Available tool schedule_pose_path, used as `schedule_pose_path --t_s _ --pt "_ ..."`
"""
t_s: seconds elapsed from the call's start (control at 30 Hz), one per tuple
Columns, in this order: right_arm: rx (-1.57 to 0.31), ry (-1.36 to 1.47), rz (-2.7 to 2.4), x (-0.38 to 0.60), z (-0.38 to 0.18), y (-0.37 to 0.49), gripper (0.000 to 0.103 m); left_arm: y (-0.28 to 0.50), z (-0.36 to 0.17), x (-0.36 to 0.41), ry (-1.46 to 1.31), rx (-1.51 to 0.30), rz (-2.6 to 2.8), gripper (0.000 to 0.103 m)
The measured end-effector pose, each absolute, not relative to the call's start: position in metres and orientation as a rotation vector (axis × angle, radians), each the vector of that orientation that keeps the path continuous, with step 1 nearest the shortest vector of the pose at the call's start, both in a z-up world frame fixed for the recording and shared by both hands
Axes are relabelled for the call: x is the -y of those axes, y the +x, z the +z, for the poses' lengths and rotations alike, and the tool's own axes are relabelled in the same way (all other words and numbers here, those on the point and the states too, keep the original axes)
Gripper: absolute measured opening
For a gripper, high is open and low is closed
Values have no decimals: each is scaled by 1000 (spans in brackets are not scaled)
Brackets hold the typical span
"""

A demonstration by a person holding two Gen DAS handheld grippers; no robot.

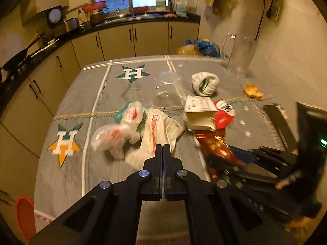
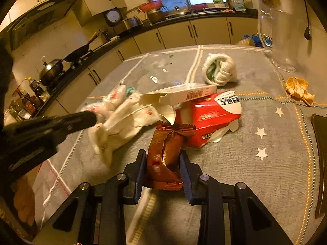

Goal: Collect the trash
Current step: 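Grasp the brown snack wrapper with the right tool, then grasp the white paper bag with the left tool while the right tool holds the brown wrapper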

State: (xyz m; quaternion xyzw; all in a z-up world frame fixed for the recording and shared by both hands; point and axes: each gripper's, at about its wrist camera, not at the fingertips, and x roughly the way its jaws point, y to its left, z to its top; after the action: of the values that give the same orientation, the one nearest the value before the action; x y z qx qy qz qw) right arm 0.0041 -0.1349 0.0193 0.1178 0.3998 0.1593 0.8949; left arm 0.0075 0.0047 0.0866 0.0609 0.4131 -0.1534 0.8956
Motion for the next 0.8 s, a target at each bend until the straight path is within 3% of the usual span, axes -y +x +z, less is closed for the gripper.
schedule_pose_path --t_s 0.33,0.63,0.7,0.73,0.77,0.8 --pt "-741 239 401 122 41 -19 35 -62 123 -70 20 -749 -210 0" --pt "-731 253 380 125 46 -19 35 -56 104 -95 -4 -810 -130 2" --pt "-739 264 377 127 45 -17 35 -44 99 -86 -14 -823 -163 26" --pt "-742 271 373 129 44 -16 35 -37 96 -80 -9 -822 -181 57" --pt "-743 277 369 131 44 -16 35 -31 95 -72 3 -811 -194 76" --pt "-742 284 364 133 44 -15 35 -24 93 -61 28 -789 -205 76"
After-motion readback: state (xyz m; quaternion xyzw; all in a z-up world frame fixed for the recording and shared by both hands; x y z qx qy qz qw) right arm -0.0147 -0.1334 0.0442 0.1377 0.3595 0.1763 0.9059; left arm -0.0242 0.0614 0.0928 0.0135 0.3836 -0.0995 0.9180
